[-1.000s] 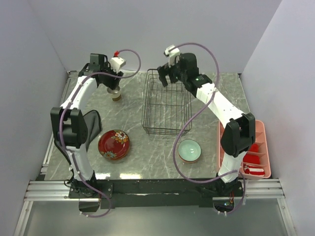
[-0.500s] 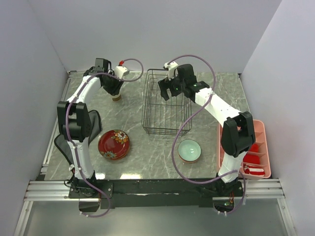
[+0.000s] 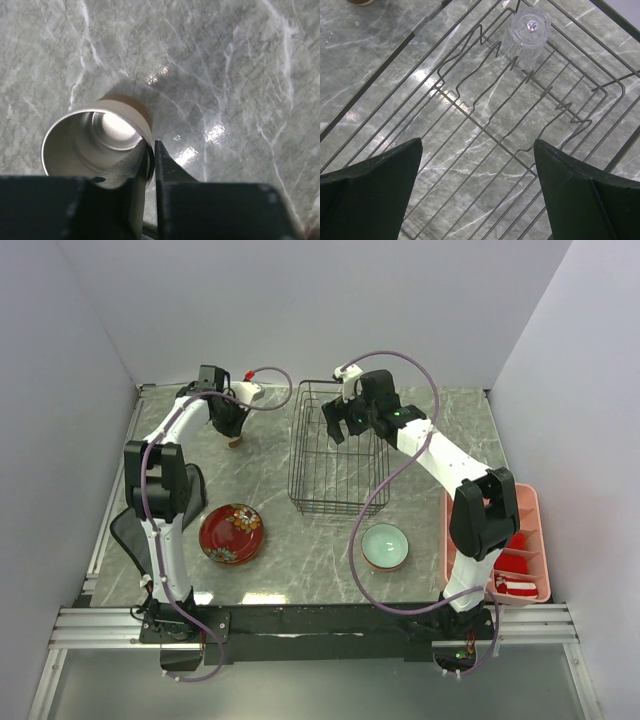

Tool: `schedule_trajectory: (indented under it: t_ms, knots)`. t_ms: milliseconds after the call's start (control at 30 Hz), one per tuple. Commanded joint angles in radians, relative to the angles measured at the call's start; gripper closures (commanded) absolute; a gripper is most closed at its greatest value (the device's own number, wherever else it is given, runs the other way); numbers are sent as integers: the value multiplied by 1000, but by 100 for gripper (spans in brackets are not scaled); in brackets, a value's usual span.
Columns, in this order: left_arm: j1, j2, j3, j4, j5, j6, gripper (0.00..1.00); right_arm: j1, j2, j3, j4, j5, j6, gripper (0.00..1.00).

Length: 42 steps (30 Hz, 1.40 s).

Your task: Load the mixed dishes into the dish rack

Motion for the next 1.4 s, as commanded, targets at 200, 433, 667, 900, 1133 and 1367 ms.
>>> schedule_trajectory:
  t_ms: [200,433,667,900,1133,1367]
  knots:
    - [-21,-204,-98,90,12,-14,99,-3,-85,33,17,-2,38,0]
    - [-108,-726,-602,518,-106,96,99,-9,-83,148,40,41,287,0]
    - [-353,-1095,-1160,964,-335,312,99,-111,-51,80,158,-504,786,0]
    - [-576,-1036,-1404,1515,-644,699,99,-154,-17,-36,394,-788,1003,0]
    - [-628,-915,-1428,1759,-604,961,99,-156,67,-46,542,-942,1218,0]
    - [-697,-838,-1424,1867,-529,1121,99,-133,133,-5,598,-1000,1328,0]
